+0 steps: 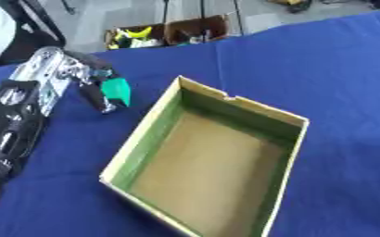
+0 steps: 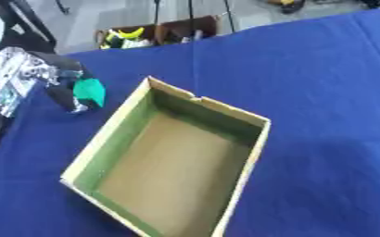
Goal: Pick up objects on the table and place them in the box.
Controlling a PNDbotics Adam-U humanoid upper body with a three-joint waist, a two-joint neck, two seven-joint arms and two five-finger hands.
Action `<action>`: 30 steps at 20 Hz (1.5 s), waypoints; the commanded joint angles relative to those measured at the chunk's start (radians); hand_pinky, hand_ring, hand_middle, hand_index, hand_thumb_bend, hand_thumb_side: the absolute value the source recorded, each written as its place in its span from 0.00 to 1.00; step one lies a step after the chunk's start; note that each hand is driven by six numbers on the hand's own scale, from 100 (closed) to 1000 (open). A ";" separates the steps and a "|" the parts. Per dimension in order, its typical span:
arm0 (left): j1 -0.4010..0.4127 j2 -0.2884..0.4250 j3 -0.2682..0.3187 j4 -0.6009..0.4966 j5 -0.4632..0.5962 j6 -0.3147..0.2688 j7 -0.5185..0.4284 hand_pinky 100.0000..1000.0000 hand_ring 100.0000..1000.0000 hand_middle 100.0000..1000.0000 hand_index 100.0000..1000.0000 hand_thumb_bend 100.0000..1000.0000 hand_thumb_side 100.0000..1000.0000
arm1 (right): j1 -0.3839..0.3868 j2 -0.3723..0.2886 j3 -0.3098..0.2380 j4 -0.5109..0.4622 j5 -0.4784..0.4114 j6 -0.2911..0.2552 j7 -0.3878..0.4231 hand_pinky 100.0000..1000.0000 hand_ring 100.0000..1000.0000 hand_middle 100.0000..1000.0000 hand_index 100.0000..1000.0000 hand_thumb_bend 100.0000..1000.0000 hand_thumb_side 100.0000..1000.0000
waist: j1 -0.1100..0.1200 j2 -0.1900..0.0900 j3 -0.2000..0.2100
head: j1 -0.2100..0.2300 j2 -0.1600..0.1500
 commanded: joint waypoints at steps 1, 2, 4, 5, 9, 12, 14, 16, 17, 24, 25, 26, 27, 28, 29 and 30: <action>-0.023 0.034 0.023 -0.033 -0.003 0.006 0.016 0.33 0.56 0.68 0.84 0.00 0.44 | -0.003 -0.014 -0.006 -0.016 -0.004 -0.001 -0.002 0.81 0.84 0.60 0.82 0.00 0.83 | -0.010 -0.036 0.005 | -0.002 0.004; -0.024 0.035 0.024 -0.039 0.000 0.008 0.017 0.33 0.56 0.68 0.84 0.00 0.44 | -0.003 -0.013 -0.006 -0.016 -0.004 -0.001 -0.002 0.81 0.84 0.60 0.82 0.00 0.83 | -0.011 -0.038 0.006 | -0.002 0.005; -0.026 0.038 0.029 -0.054 0.003 0.014 0.019 0.33 0.56 0.68 0.84 0.00 0.44 | -0.001 -0.012 -0.006 -0.016 -0.004 -0.002 -0.002 0.81 0.84 0.60 0.82 0.00 0.83 | -0.011 -0.043 0.009 | -0.005 0.008; -0.026 0.040 0.031 -0.061 0.005 0.017 0.019 0.33 0.56 0.68 0.84 0.00 0.43 | 0.000 -0.012 -0.006 -0.015 -0.004 -0.002 -0.002 0.81 0.84 0.60 0.82 0.00 0.83 | -0.011 -0.046 0.010 | -0.006 0.010; -0.025 0.050 0.036 -0.099 0.019 0.022 0.014 0.32 0.55 0.67 0.83 0.00 0.43 | 0.005 -0.011 -0.007 -0.014 -0.004 -0.002 -0.003 0.81 0.84 0.60 0.82 0.00 0.83 | -0.012 -0.056 0.016 | -0.013 0.014; -0.022 0.059 0.033 -0.144 0.036 0.021 0.000 0.32 0.55 0.67 0.83 0.00 0.43 | 0.008 -0.010 -0.008 -0.014 -0.004 -0.002 -0.003 0.81 0.83 0.60 0.82 0.00 0.83 | -0.013 -0.065 0.024 | -0.020 0.020; -0.020 0.066 0.032 -0.187 0.052 0.021 -0.012 0.31 0.54 0.67 0.83 0.00 0.43 | 0.011 -0.009 -0.008 -0.013 -0.004 -0.002 -0.004 0.81 0.83 0.60 0.82 0.00 0.83 | -0.013 -0.072 0.028 | -0.025 0.025; -0.015 0.075 0.032 -0.244 0.072 0.020 -0.024 0.31 0.54 0.67 0.83 0.00 0.43 | 0.013 -0.009 -0.009 -0.013 -0.004 -0.002 -0.005 0.81 0.83 0.60 0.82 0.00 0.83 | -0.014 -0.078 0.033 | -0.029 0.030; -0.012 0.079 0.030 -0.277 0.080 0.019 -0.029 0.31 0.54 0.67 0.83 0.00 0.43 | 0.014 -0.008 -0.009 -0.013 -0.004 -0.003 -0.006 0.81 0.83 0.60 0.82 0.00 0.83 | -0.015 -0.081 0.035 | -0.030 0.032; 0.032 0.082 0.006 -0.540 0.256 0.027 -0.021 0.24 0.49 0.63 0.80 0.00 0.42 | 0.018 -0.001 -0.011 -0.012 -0.005 -0.004 -0.009 0.81 0.83 0.60 0.82 0.00 0.83 | -0.024 -0.102 0.056 | -0.048 0.038; 0.039 0.086 0.003 -0.572 0.280 0.041 -0.007 0.20 0.47 0.61 0.79 0.00 0.42 | 0.018 0.000 -0.011 -0.012 -0.006 -0.004 -0.009 0.81 0.83 0.60 0.82 0.00 0.83 | -0.026 -0.106 0.058 | -0.050 0.038; 0.046 0.087 0.000 -0.598 0.297 0.058 0.009 0.18 0.46 0.60 0.78 0.00 0.41 | 0.019 0.001 -0.011 -0.012 -0.006 -0.004 -0.009 0.81 0.83 0.60 0.82 0.00 0.83 | -0.026 -0.109 0.061 | -0.051 0.038; 0.052 0.086 -0.005 -0.619 0.314 0.075 0.022 0.18 0.46 0.59 0.78 0.00 0.41 | 0.019 0.002 -0.011 -0.012 -0.006 -0.004 -0.010 0.81 0.83 0.60 0.82 0.00 0.83 | -0.027 -0.112 0.062 | -0.051 0.039; 0.057 0.085 -0.011 -0.636 0.334 0.090 0.029 0.18 0.45 0.59 0.78 0.00 0.41 | 0.019 0.003 -0.011 -0.012 -0.006 -0.005 -0.010 0.81 0.83 0.60 0.82 0.00 0.83 | -0.028 -0.115 0.064 | -0.052 0.039; 0.062 0.083 -0.018 -0.649 0.355 0.103 0.032 0.17 0.45 0.58 0.77 0.00 0.42 | 0.020 0.003 -0.011 -0.012 -0.007 -0.005 -0.011 0.81 0.83 0.60 0.82 0.00 0.83 | -0.030 -0.118 0.065 | -0.052 0.039; 0.066 0.079 -0.026 -0.662 0.378 0.113 0.032 0.17 0.45 0.58 0.77 0.00 0.42 | 0.020 0.004 -0.011 -0.012 -0.007 -0.005 -0.011 0.81 0.83 0.60 0.82 0.00 0.83 | -0.031 -0.120 0.067 | -0.054 0.040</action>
